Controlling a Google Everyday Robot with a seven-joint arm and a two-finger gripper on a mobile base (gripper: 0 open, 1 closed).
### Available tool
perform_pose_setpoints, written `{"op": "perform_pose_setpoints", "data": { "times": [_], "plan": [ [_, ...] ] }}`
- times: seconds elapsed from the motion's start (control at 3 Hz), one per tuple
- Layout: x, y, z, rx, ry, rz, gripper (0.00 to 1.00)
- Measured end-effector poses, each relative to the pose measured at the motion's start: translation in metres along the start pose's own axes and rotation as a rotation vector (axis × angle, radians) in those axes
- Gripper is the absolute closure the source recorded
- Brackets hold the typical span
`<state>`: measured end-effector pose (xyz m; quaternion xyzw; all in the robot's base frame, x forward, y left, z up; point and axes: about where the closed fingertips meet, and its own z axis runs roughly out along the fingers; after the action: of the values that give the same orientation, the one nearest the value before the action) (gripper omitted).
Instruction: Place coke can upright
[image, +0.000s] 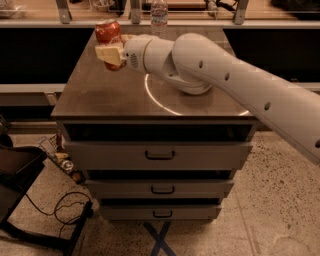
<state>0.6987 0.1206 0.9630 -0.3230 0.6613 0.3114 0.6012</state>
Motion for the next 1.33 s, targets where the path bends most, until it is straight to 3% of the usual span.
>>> {"op": "perform_pose_setpoints", "data": {
  "times": [0.67, 1.33],
  "plan": [
    [0.032, 0.003, 0.005, 0.034, -0.089, 0.011, 1.00],
    [0.047, 0.018, 0.010, 0.034, -0.102, 0.019, 1.00]
  ]
}}
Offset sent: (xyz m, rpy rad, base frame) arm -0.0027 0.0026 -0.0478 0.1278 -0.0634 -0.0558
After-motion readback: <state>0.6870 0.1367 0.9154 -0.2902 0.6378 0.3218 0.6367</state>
